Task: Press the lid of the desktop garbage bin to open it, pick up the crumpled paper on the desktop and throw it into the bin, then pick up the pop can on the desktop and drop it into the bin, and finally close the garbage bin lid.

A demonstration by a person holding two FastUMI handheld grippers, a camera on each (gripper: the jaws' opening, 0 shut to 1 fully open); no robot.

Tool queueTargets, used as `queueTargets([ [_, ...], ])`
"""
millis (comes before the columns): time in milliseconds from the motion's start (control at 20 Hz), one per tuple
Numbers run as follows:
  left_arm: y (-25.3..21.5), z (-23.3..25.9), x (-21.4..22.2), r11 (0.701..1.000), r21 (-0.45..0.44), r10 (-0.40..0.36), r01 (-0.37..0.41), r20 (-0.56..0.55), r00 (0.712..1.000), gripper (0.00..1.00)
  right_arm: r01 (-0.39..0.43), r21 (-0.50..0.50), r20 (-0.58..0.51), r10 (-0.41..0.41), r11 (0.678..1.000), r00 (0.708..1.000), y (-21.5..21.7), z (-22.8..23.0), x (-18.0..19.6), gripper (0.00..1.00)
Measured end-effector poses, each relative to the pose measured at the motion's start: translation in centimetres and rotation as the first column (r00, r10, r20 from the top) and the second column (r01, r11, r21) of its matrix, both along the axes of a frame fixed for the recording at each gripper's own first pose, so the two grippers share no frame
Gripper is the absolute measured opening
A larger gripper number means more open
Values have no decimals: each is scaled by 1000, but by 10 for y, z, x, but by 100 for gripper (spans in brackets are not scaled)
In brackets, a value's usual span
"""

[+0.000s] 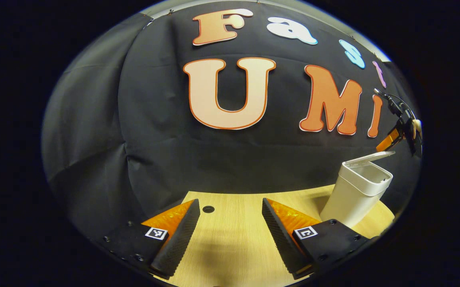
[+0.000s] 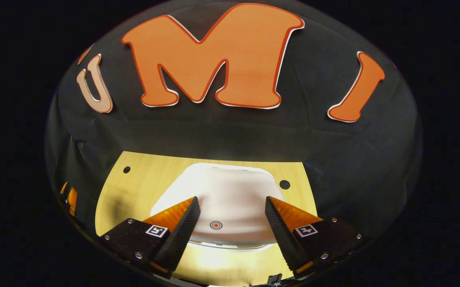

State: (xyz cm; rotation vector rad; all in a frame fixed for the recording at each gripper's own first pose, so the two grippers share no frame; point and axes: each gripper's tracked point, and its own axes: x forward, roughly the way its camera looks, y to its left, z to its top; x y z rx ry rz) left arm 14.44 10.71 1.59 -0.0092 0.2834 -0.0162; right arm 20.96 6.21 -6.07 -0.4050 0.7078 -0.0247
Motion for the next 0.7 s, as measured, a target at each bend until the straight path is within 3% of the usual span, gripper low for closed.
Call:
queueTargets([
  [700,2,-9,-9,1000,-24,3,-4,-16,1000,99,32,15,-142,-30,999,989,-11,-65,-36,100],
])
